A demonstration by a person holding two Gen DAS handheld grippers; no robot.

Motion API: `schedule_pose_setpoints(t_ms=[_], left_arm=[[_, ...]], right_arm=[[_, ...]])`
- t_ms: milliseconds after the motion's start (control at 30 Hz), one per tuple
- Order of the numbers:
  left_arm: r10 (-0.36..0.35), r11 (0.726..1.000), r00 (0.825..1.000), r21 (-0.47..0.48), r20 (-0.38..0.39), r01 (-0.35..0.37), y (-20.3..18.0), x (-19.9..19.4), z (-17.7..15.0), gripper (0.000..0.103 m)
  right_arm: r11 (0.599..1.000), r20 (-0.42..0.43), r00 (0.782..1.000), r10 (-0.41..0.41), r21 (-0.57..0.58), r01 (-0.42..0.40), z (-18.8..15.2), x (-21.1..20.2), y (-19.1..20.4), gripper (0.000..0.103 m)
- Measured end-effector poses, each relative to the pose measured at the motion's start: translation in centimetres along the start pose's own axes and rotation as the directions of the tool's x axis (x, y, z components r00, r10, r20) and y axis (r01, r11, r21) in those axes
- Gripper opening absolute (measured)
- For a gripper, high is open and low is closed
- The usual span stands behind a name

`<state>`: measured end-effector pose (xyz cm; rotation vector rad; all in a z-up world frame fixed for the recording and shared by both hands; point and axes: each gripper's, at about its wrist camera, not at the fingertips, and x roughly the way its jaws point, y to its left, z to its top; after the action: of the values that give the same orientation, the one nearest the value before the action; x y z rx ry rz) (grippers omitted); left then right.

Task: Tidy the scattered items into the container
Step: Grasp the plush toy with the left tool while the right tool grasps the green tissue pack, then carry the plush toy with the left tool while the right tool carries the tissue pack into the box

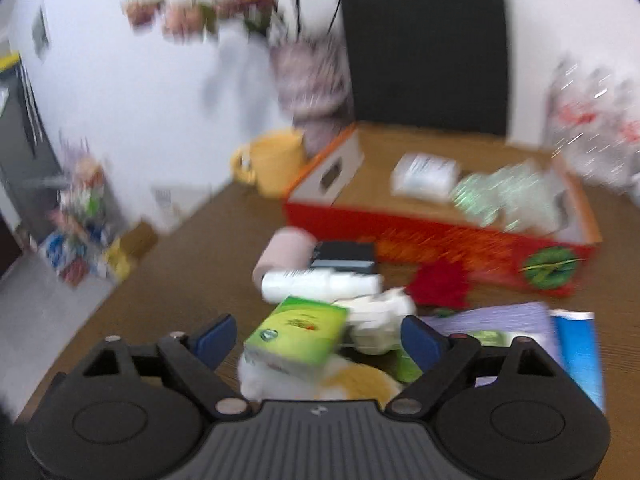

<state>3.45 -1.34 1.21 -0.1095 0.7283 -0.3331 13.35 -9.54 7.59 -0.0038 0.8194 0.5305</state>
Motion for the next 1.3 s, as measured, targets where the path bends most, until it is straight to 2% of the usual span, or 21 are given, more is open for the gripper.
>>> schedule_pose_setpoints(t_ms=[67, 100, 133, 200, 267, 400, 467, 533, 567, 600, 633, 767, 833, 867, 933, 967, 1000, 1067, 1100, 1133, 1300], left_arm=[[-0.018, 0.999, 1.0, -0.032, 0.024, 0.019, 1.4, -1.5, -0.5, 0.047], [-0.016, 0.999, 0.999, -0.036, 0.033, 0.017, 1.9, -2.3, -0.7, 0.046], [-0.012, 0.999, 0.999, -0.04, 0.04, 0.014, 2.4, -3.1, -0.8, 0.046], [-0.002, 0.999, 0.999, -0.04, 0.054, 0.004, 3.2, -4.5, -1.0, 0.044], [0.012, 1.0, 0.997, -0.028, 0.071, -0.01, 3.7, -5.8, -1.1, 0.044], [0.034, 0.999, 0.996, -0.024, 0.083, -0.032, 4.9, -7.2, -1.1, 0.044], [0.021, 0.999, 0.997, -0.04, 0.069, -0.018, 4.9, -7.2, -0.9, 0.044], [0.02, 0.999, 0.998, -0.044, 0.066, -0.018, 4.5, -6.9, -1.0, 0.048], [0.022, 0.999, 0.997, -0.05, 0.074, -0.019, 4.3, -6.7, -1.0, 0.06], [0.024, 0.998, 0.996, -0.057, 0.086, -0.019, 4.1, -6.5, -1.1, 0.081], [0.025, 0.998, 0.995, -0.064, 0.098, -0.019, 3.9, -6.2, -1.2, 0.087], [0.079, 0.996, 0.994, -0.041, 0.074, -0.076, 2.8, -5.0, -0.8, 0.089], [0.114, 0.993, 0.992, -0.017, 0.059, -0.113, 2.2, -4.5, -0.8, 0.089], [0.137, 0.991, 0.989, 0.005, 0.052, -0.137, 1.8, -4.3, -1.0, 0.089], [0.165, 0.986, 0.986, 0.011, 0.037, -0.166, 1.8, -3.8, -1.3, 0.086], [0.163, 0.987, 0.986, -0.001, 0.031, -0.163, 2.0, -3.6, -1.5, 0.067], [0.153, 0.988, 0.988, -0.023, 0.021, -0.153, 2.3, -3.4, -1.5, 0.052], [0.135, 0.989, 0.991, -0.056, 0.011, -0.134, 2.9, -3.3, -1.5, 0.051], [0.134, 0.99, 0.991, -0.056, 0.016, -0.133, 2.9, -3.6, -1.5, 0.05], [0.134, 0.99, 0.991, -0.056, 0.027, -0.132, 2.8, -3.9, -1.4, 0.049], [0.119, 0.992, 0.986, -0.063, 0.113, -0.112, 2.8, -6.8, 0.2, 0.048]], right_arm=[[0.999, -0.054, 0.998, 0.031, 0.013, -0.03, 0.8, 2.2, 0.0, 0.072], [0.998, -0.068, 0.996, 0.055, 0.035, -0.053, 1.0, 2.8, -0.3, 0.063], [0.996, -0.07, 0.995, 0.075, 0.056, -0.071, 1.0, 3.1, -0.6, 0.062], [0.993, -0.043, 0.995, 0.091, 0.082, -0.088, 0.6, 2.7, -0.7, 0.055], [0.994, 0.003, 0.997, 0.081, 0.072, -0.081, -0.2, 1.3, -0.6, 0.053], [0.999, 0.116, 0.993, 0.023, 0.039, -0.027, -3.8, -4.5, -0.8, 0.053], [0.999, 0.121, 0.992, -0.02, 0.032, 0.017, -5.8, -6.3, -1.4, 0.053], [0.997, 0.101, 0.992, -0.075, 0.022, 0.073, -7.7, -7.2, -2.1, 0.053], [0.994, 0.077, 0.991, -0.113, 0.015, 0.112, -8.6, -7.1, -2.4, 0.053], [0.99, 0.056, 0.988, -0.144, 0.016, 0.143, -9.5, -7.0, -2.7, 0.054], [0.987, 0.05, 0.985, -0.162, 0.023, 0.161, -10.0, -6.9, -3.0, 0.054], [0.976, 0.064, 0.975, -0.215, 0.055, 0.211, -10.9, -6.4, -3.6, 0.058], [0.969, 0.07, 0.968, -0.241, 0.072, 0.236, -11.4, -6.1, -3.9, 0.077], [0.968, 0.077, 0.966, -0.247, 0.075, 0.241, -11.6, -6.2, -3.9, 0.083], [0.968, 0.091, 0.965, -0.244, 0.073, 0.238, -12.1, -6.6, -3.5, 0.088], [0.968, 0.089, 0.965, -0.245, 0.072, 0.239, -12.3, -6.5, -3.3, 0.087], [0.967, 0.083, 0.965, -0.249, 0.073, 0.243, -12.5, -6.3, -3.1, 0.087], [0.963, 0.058, 0.963, -0.262, 0.079, 0.257, -12.7, -5.6, -3.1, 0.076], [0.961, 0.048, 0.962, -0.267, 0.084, 0.263, -12.8, -5.4, -3.2, 0.054], [0.959, 0.044, 0.961, -0.272, 0.089, 0.267, -12.9, -5.4, -3.2, 0.048], [0.964, 0.079, 0.963, -0.256, 0.1, 0.248, -12.8, -6.6, -2.8, 0.045]])
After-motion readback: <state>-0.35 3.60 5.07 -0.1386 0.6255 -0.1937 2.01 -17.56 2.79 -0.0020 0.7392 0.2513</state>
